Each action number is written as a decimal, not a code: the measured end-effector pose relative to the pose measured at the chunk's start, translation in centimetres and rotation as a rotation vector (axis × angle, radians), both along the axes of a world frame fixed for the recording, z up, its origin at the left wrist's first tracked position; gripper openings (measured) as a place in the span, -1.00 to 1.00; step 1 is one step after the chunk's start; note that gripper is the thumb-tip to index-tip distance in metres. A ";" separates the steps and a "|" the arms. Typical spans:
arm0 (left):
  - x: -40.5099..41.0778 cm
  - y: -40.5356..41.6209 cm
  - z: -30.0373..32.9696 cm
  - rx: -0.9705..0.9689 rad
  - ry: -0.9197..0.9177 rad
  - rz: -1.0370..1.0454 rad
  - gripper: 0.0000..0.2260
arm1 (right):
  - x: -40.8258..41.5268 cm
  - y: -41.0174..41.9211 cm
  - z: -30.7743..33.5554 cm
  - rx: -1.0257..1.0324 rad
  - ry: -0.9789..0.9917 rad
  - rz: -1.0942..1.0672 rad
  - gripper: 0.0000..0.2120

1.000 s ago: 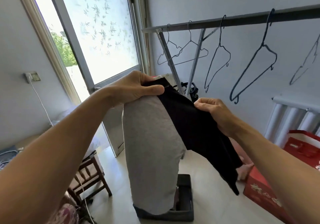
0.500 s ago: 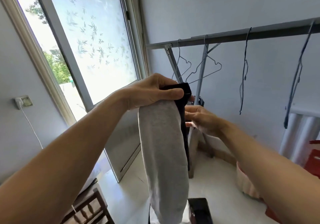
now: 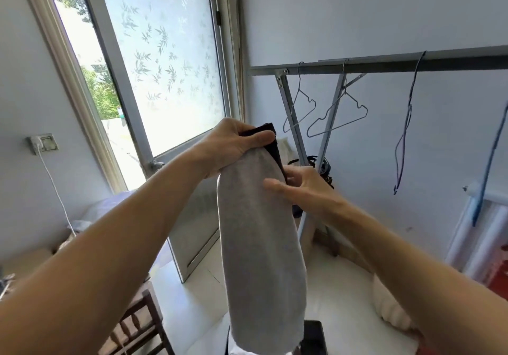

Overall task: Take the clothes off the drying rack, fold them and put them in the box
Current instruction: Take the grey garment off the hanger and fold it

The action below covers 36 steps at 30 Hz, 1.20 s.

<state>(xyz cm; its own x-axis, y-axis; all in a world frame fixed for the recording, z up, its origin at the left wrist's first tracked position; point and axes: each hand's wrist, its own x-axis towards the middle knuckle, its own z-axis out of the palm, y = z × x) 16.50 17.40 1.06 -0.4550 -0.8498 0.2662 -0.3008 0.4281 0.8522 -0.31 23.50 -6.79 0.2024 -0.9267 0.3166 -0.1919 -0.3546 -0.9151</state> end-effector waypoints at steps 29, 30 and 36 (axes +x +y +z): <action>-3.3 -0.3 -11.5 0.205 0.336 0.419 -0.37 | -4.7 -2.0 -4.0 0.158 -0.150 -0.144 -0.46; -3.5 -0.4 -11.5 0.188 0.351 0.381 -0.45 | -4.9 -1.9 -3.8 0.170 -0.079 -0.128 -0.42; -2.9 -0.7 -10.8 0.246 0.241 0.068 -0.58 | -5.3 -2.3 -3.3 0.060 0.186 -0.238 -0.73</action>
